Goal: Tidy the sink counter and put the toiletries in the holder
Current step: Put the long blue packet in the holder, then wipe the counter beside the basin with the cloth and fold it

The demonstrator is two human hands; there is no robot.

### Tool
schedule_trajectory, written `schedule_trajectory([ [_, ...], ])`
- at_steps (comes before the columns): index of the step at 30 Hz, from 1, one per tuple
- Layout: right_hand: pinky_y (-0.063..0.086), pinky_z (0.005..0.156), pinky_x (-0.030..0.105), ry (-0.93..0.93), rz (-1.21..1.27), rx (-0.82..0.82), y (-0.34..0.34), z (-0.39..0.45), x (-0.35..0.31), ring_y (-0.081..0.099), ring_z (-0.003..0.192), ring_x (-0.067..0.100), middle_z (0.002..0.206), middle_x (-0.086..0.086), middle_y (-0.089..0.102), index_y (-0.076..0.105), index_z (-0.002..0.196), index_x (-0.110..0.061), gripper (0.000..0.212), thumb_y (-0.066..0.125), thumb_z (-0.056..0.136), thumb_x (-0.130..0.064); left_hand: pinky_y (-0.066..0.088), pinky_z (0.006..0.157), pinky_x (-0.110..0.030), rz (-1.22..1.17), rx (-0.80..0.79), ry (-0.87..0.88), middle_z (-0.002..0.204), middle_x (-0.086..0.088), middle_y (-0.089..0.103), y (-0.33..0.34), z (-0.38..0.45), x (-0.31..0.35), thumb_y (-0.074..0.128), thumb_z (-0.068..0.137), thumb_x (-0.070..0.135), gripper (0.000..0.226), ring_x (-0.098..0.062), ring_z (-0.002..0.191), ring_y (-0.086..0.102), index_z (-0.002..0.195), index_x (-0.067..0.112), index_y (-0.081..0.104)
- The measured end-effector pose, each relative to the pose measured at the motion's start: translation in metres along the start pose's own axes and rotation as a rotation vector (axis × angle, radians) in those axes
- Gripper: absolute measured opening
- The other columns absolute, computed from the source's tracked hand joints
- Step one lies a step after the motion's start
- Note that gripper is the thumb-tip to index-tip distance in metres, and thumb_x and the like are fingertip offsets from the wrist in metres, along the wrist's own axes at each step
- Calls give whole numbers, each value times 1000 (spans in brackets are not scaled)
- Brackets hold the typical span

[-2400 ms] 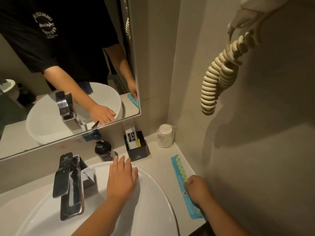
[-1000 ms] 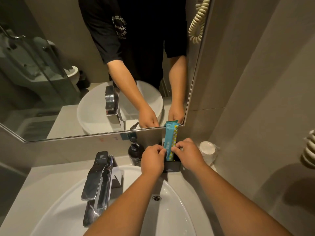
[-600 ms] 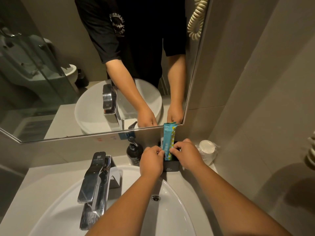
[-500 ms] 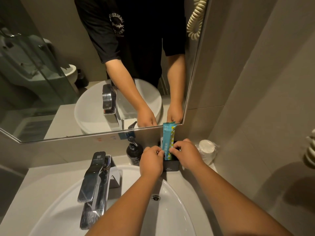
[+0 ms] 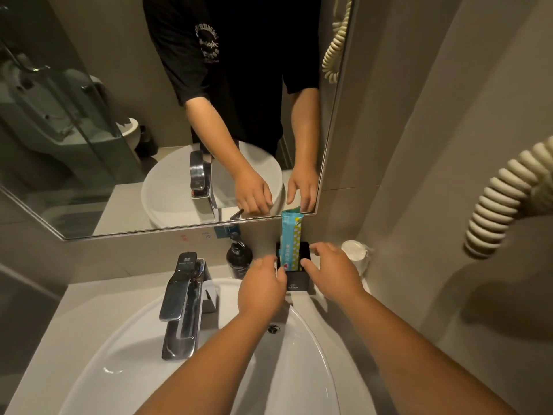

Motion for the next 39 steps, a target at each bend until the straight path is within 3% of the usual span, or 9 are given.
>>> schedule_trajectory([
  [4, 30, 112, 39, -96, -188, -84, -4, -51, -13, 39, 133, 24, 142, 2, 51, 46, 139, -20, 53, 50, 93, -46, 43, 89, -39, 423, -106, 220, 120, -6, 57, -8, -46, 16, 39, 94, 40, 39, -27, 110, 52, 125, 19, 49],
  [9, 20, 120, 39, -184, -295, -238, 13, -118, -29, 27, 144, 24, 156, 2, 34, 36, 146, -21, 60, 45, 94, -50, 42, 94, -37, 544, -178, 308, 119, -3, 60, -22, -113, -8, 37, 89, 49, 45, -23, 110, 52, 118, 19, 54],
  [13, 20, 119, 39, -261, -336, -296, 29, -163, -51, 28, 143, 24, 155, 1, 35, 36, 144, -23, 61, 46, 92, -52, 43, 93, -39, 605, -228, 307, 116, -3, 59, -35, -162, -34, 39, 86, 56, 50, -24, 107, 53, 117, 20, 54],
  [20, 19, 118, 38, -391, -336, -319, 58, -226, -97, 30, 143, 22, 156, 2, 34, 36, 145, -24, 62, 48, 92, -53, 47, 92, -34, 528, -192, 215, 112, 5, 66, -64, -227, -80, 43, 82, 62, 47, -18, 99, 59, 110, 28, 60],
  [24, 18, 119, 40, -377, -344, -361, 79, -267, -110, 27, 145, 22, 158, -1, 30, 31, 147, -28, 64, 46, 91, -57, 39, 105, -38, 531, -212, 167, 133, 2, 58, -75, -266, -104, 40, 87, 63, 58, -21, 118, 54, 132, 27, 50],
  [30, 21, 118, 38, -322, -257, -503, 106, -343, -102, 26, 145, 17, 159, -8, 27, 32, 147, -33, 64, 49, 90, -58, 28, 113, -37, 375, -278, 174, 145, 1, 47, -76, -327, -135, 40, 92, 57, 58, -21, 132, 43, 140, 24, 42],
  [39, 21, 118, 43, -415, -373, -665, 130, -395, -100, 31, 143, 22, 156, 0, 34, 32, 147, -26, 78, 50, 84, -68, 42, 94, -40, 390, -399, 382, 119, -5, 64, -46, -373, -132, 36, 87, 66, 62, -23, 103, 56, 119, 17, 57],
])
Point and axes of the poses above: each hand's wrist, its own z-axis towards the middle knuckle, its own y-axis out of the palm, x = y × z, the point moved 10 cm from there along z, towards the middle knuckle
